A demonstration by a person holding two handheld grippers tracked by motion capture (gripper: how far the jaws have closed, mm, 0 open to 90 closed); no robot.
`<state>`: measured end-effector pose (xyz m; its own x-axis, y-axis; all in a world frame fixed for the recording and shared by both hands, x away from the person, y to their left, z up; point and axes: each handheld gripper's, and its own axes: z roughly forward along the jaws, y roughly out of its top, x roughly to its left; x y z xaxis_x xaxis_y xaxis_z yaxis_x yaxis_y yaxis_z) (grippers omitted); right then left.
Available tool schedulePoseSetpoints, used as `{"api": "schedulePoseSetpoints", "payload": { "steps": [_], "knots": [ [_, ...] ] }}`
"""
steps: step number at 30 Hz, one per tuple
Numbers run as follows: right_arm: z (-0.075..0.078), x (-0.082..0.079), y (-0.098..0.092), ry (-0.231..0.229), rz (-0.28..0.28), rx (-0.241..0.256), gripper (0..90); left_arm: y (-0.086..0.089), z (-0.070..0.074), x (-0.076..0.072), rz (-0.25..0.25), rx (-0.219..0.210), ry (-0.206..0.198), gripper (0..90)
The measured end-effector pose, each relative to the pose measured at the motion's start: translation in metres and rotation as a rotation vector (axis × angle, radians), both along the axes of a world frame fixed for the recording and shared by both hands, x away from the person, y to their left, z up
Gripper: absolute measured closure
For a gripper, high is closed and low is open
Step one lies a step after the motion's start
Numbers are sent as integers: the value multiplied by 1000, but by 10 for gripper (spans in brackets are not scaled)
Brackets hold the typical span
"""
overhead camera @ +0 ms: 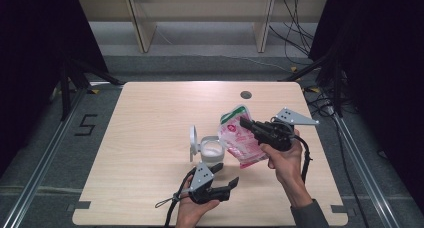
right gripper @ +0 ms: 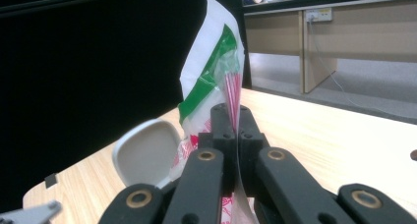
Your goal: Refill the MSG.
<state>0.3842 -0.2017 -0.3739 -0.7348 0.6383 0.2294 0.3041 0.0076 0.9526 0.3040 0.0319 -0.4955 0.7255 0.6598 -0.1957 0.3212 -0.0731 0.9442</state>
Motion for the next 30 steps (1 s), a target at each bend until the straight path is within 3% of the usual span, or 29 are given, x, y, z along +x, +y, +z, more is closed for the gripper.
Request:
{"api": "schedulePoseSetpoints", "payload": {
  "steps": [7, 9, 10, 11, 12, 14, 15, 16, 17, 18, 20, 21, 22, 24, 25, 26, 27, 28, 30],
  "knots": [
    [-13, 5, -9, 24, -15, -10, 900, 11, 2, -4, 20, -2, -5, 289],
    [-18, 3, -14, 46, -23, 7, 900, 13, 2, -5, 27, -5, -3, 289],
    [-19, 4, -18, 46, -31, -21, 900, 13, 1, -5, 21, -15, -12, 288],
    [-23, 3, -20, 68, -34, -11, 900, 15, 2, -6, 18, 5, -11, 289],
    [-26, 4, -23, 37, -32, -17, 900, 16, 2, -6, 17, 10, -11, 289],
    [-26, 1, -28, 81, -41, 4, 900, 17, 2, -7, 17, 4, -16, 289],
    [-27, 4, -32, 30, -46, -11, 900, 19, 3, -8, 21, 15, -17, 288],
    [-25, 0, -33, 81, -54, -16, 900, 21, 4, -8, 23, 24, -20, 287],
    [-26, 0, -38, 55, -43, -23, 900, 23, 5, -8, 20, 14, -27, 285],
    [-27, -1, -39, 55, -50, 6, 900, 27, 6, -9, 26, 25, -25, 283],
    [-27, -4, -46, 63, -68, -27, 900, 34, 9, -10, 37, 48, -31, 279],
    [-29, -5, -48, 64, -80, 2, 900, 36, 8, -9, 35, 48, -44, 278],
    [-29, -7, -53, 70, -70, -16, 900, 39, 10, -11, 43, 65, -39, 278],
    [-31, -10, -61, 59, -83, -31, 900, 45, 10, -12, 56, 69, -38, 278],
    [-32, -12, -64, 64, -89, -7, 900, 48, 10, -11, 58, 65, -41, 278],
    [-32, -13, -68, 64, -103, -40, 900, 51, 10, -12, 68, 73, -40, 280],
    [-33, -16, -71, 88, -120, -29, 900, 54, 10, -12, 73, 71, -42, 285],
    [-36, -16, -77, 60, -119, -36, 900, 57, 10, -11, 68, 68, -45, 286],
    [-39, -17, -82, 97, -137, -8, 900, 61, 10, -11, 83, 60, -41, 284]
  ]
}}
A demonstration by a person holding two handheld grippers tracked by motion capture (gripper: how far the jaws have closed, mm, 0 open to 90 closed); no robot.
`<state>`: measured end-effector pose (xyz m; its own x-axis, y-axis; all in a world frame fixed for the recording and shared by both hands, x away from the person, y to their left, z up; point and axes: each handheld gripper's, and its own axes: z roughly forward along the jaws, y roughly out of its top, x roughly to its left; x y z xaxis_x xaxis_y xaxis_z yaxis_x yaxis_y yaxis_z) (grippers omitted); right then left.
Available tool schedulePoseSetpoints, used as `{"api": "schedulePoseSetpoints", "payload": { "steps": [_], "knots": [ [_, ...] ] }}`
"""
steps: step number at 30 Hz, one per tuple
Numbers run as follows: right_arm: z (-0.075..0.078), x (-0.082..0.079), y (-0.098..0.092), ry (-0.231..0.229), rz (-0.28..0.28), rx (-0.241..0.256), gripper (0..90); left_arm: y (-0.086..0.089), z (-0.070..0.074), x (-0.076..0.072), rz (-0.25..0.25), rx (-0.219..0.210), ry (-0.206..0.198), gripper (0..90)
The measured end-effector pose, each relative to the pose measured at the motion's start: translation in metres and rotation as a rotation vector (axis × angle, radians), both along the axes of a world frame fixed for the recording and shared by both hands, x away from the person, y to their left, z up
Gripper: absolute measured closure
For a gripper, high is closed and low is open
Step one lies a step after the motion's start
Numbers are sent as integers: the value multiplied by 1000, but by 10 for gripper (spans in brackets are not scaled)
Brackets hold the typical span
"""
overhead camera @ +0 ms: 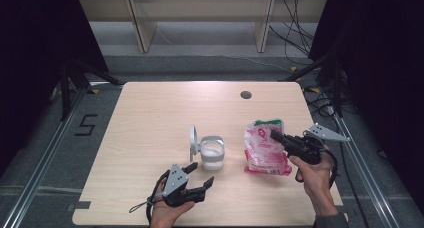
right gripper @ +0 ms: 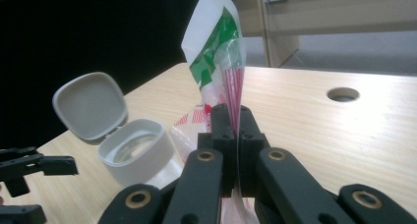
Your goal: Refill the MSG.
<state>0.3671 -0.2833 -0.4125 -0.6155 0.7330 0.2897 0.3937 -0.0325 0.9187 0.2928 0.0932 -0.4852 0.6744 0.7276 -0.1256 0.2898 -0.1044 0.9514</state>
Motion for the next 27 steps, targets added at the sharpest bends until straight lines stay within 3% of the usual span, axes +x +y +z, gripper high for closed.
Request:
{"api": "schedulePoseSetpoints", "payload": {
  "steps": [1, 2, 4, 5, 6, 7, 8, 9, 13, 14, 15, 16, 17, 18, 19, 21, 24, 25, 26, 27],
  "knots": [
    [-2, 1, -2, -13, -6, -5, 900, 2, 1, 0, 9, 9, 4, 282],
    [-2, 1, -4, 10, -14, -17, 900, 5, 1, 0, 13, 18, 4, 281],
    [-7, 4, -6, -38, -18, -33, 900, 7, 1, 1, 16, 19, 5, 283],
    [-6, 2, -5, 5, -19, -11, 900, 8, 2, 1, 25, 19, 3, 286],
    [-7, 3, -8, -5, -24, -45, 900, 9, 2, 3, 10, 30, -14, 288],
    [-8, 4, -9, -9, -28, -50, 900, 11, 3, 3, 8, 41, -12, 288],
    [-8, 2, -8, 20, -35, -28, 900, 10, 3, 3, 15, 23, -13, 288],
    [-9, 4, -10, 1, -37, -44, 900, 10, 4, 3, 18, 15, -10, 287],
    [-10, 4, -11, 1, -48, -77, 900, 13, 4, 4, 15, 43, -17, 288],
    [-12, 4, -10, -6, -66, -63, 900, 12, 4, 3, 29, 27, -3, 293],
    [-11, 3, -11, 20, -70, -81, 900, 12, 4, 4, 32, 28, -4, 296],
    [-13, 5, -13, -2, -74, -104, 900, 13, 4, 5, 24, 38, -18, 295],
    [-15, 4, -13, 29, -80, -83, 900, 14, 4, 5, 25, 42, -19, 293],
    [-17, 6, -15, 10, -79, -105, 900, 15, 4, 5, 30, 38, -17, 293],
    [-18, 6, -14, 21, -78, -96, 900, 16, 3, 6, 23, 36, -26, 293],
    [-19, 7, -14, 26, -89, -126, 900, 17, 4, 6, 35, 41, -20, 294],
    [-20, 6, -13, 31, -92, -95, 900, 19, 6, 7, 45, 33, -18, 295],
    [-21, 7, -14, 15, -94, -107, 900, 18, 6, 6, 55, 24, -8, 295],
    [-21, 7, -14, 28, -111, -118, 900, 18, 7, 6, 55, 25, -8, 295],
    [-23, 9, -16, 2, -101, -129, 900, 19, 7, 7, 57, 28, -10, 295]
  ]
}}
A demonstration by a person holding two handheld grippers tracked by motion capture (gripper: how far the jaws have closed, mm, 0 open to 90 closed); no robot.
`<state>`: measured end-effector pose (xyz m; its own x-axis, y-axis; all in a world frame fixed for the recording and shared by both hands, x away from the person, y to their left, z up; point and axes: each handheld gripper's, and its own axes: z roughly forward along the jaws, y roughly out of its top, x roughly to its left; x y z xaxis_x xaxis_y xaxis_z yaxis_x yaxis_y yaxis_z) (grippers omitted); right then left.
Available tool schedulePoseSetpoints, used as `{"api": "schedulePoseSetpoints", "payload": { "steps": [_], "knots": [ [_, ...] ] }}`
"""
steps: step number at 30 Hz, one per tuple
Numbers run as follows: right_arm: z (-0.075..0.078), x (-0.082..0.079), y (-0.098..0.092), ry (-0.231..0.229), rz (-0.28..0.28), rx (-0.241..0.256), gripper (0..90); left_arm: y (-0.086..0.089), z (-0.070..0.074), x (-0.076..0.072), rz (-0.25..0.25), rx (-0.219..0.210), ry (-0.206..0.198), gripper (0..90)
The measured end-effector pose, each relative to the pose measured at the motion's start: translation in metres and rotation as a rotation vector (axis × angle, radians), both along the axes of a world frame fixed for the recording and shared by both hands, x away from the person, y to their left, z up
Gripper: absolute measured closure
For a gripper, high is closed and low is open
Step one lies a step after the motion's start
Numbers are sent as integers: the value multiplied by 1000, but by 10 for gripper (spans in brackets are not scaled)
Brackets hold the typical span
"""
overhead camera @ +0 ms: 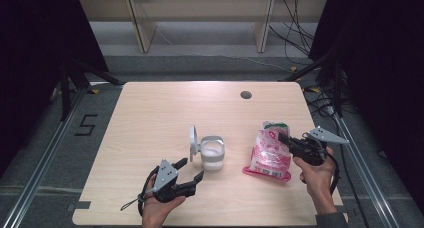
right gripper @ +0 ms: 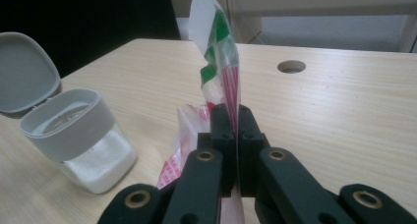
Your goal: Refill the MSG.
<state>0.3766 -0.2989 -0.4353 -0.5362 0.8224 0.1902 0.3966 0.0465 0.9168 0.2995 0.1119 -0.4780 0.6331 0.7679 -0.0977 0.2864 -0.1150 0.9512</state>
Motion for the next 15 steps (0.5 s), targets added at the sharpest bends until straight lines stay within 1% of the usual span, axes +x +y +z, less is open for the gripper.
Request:
{"api": "schedulePoseSetpoints", "payload": {
  "steps": [1, 2, 3, 4, 5, 6, 7, 8, 9, 10, 11, 12, 13, 14, 15],
  "knots": [
    [-1, 0, 0, 10, -9, -7, 900, 0, 0, 0, 2, -1, -1, 295],
    [-2, 0, -1, 15, -7, -23, 900, 0, 0, 1, 0, -2, -1, 295],
    [-4, 1, 0, 15, -11, -14, 900, 0, 0, 1, 0, -3, 0, 295],
    [-6, 1, 2, 34, -27, -11, 900, -1, 0, 2, -1, -2, -4, 295],
    [-7, 3, 0, 25, -17, -34, 900, 0, 0, 2, -10, 19, -11, 294],
    [-9, 2, 1, 46, -29, -16, 900, -1, -1, 3, -16, 10, -15, 295],
    [-11, 4, 0, 36, -32, -22, 900, -1, 0, 3, -15, 9, -15, 295],
    [-12, 5, -1, 25, -32, -38, 900, 0, 1, 2, -9, 16, -10, 295],
    [-14, 6, -2, 31, -40, -38, 900, 0, 1, 3, -16, 22, -18, 296],
    [-14, 6, -3, 38, -41, -39, 899, 0, 1, 3, -8, 12, -11, 296],
    [-14, 5, -3, 48, -41, -32, 900, 1, 1, 3, -13, 15, -15, 297],
    [-14, 6, -3, 36, -46, -45, 900, 1, 2, 4, -14, 19, -16, 298],
    [-14, 6, -3, 39, -51, -41, 899, 2, 2, 4, -13, 26, -16, 298],
    [-14, 6, -3, 38, -53, -47, 899, 1, 2, 4, -3, 21, -8, 298],
    [-14, 6, -3, 36, -47, -50, 899, 2, 2, 4, -4, 22, -11, 298]
  ]
}}
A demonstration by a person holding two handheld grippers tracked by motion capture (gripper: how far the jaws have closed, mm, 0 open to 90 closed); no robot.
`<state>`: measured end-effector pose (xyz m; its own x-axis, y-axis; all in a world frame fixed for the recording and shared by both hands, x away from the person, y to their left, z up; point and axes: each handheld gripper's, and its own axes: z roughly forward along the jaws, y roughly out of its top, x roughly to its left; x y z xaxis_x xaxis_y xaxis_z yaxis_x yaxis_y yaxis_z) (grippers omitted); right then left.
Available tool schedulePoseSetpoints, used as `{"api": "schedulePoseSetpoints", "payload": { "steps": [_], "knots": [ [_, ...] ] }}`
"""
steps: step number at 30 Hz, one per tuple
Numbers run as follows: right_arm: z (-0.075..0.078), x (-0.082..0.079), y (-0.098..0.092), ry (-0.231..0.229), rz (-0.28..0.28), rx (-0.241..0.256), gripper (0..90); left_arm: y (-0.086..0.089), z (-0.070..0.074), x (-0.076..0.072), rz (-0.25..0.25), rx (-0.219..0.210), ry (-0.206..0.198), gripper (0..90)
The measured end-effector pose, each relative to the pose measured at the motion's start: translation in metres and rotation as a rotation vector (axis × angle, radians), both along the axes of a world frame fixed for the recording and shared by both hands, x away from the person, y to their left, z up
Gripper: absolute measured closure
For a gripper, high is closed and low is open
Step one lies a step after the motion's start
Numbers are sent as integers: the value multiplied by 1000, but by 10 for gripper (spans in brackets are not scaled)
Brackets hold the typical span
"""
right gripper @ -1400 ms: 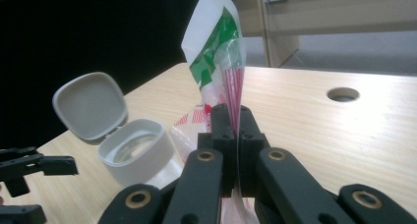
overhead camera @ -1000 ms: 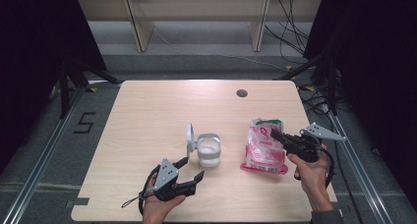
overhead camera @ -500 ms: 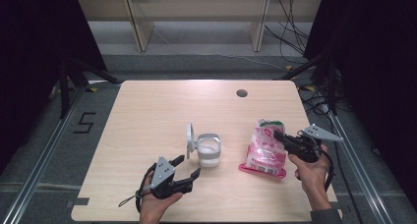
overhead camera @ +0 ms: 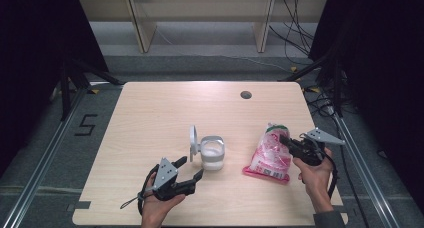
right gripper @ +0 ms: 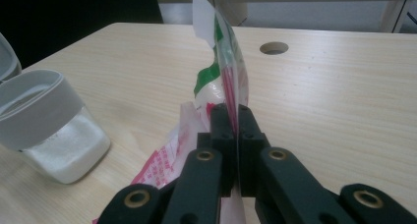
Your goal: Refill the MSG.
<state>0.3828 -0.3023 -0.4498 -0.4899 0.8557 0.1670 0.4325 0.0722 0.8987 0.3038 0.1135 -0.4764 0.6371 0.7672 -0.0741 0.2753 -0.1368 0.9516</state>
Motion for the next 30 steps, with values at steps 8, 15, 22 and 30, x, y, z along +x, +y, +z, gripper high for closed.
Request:
{"api": "schedulePoseSetpoints", "payload": {
  "steps": [8, 15, 22, 30],
  "knots": [
    [-6, 3, -4, 24, -51, 6, 896, 3, 1, 3, 1, 11, 1, 295],
    [-12, 5, -12, 54, -69, -9, 887, 8, 3, 6, 11, 6, 3, 327],
    [-15, 4, -16, 59, -103, -26, 864, 16, 6, 9, 26, -16, 1, 403],
    [-17, 3, -14, 87, -131, -29, 832, 21, 8, 15, 21, 19, -34, 587]
  ]
}}
